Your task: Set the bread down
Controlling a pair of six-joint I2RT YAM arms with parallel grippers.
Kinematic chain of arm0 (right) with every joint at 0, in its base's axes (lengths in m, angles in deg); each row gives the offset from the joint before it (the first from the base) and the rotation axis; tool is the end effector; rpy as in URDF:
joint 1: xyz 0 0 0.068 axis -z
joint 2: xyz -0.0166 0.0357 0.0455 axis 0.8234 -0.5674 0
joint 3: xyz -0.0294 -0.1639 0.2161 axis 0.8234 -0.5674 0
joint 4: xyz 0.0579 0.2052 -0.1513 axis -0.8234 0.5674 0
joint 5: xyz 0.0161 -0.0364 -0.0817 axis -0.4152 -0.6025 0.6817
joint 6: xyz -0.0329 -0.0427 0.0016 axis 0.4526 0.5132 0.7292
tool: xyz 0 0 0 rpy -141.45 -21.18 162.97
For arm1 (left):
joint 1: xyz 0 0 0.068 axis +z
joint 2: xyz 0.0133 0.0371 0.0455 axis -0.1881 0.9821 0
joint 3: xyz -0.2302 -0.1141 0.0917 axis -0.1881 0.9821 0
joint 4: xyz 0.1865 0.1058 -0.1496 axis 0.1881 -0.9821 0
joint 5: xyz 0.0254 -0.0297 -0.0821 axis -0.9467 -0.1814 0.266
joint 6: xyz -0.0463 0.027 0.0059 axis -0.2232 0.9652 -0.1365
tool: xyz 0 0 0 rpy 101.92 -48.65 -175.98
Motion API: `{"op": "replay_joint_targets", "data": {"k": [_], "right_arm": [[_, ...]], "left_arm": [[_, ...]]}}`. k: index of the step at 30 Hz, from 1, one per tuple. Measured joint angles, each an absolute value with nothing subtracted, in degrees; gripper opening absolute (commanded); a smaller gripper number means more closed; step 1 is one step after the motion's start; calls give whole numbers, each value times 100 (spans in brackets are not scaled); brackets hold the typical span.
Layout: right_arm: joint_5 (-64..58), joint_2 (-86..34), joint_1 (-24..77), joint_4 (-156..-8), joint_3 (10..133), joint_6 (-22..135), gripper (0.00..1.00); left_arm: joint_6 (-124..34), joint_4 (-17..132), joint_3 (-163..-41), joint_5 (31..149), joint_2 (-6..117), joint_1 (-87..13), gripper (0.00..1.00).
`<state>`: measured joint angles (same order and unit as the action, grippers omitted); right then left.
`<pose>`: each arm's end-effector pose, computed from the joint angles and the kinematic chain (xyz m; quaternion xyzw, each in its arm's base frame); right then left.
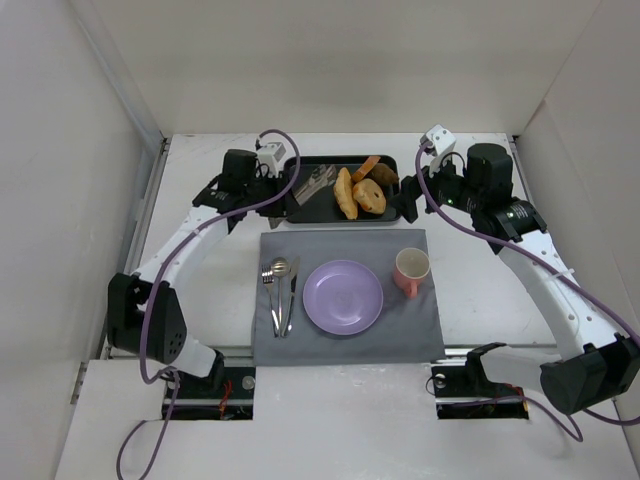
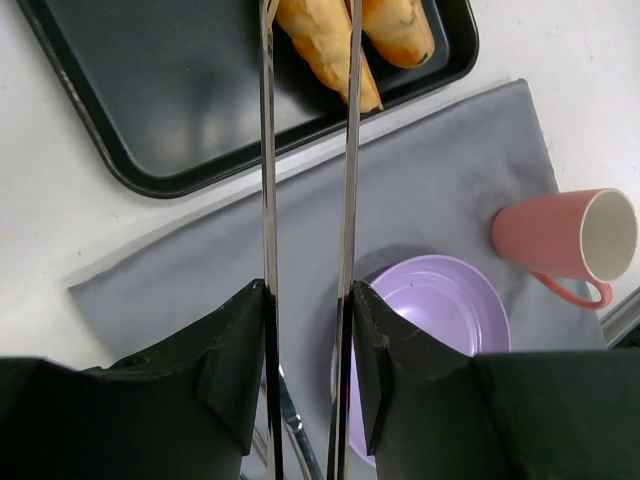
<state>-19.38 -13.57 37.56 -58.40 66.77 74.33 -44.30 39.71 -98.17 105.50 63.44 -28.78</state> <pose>0.2473 0.0949 0.3913 -0.3165 0.7525 0.2039 0.5403 0.3142 -0.1167 0.3138 0.1551 0.8436 -0.2917 0.4233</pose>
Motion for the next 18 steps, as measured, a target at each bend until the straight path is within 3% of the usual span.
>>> {"op": "replay_joint_targets", "data": {"k": [18], "right_arm": [[-1929,-1357,3756,-5842,6677,7433,100]], "left_arm": [[-4472,3971,-10209,10546,6805,-3114,40]]}}
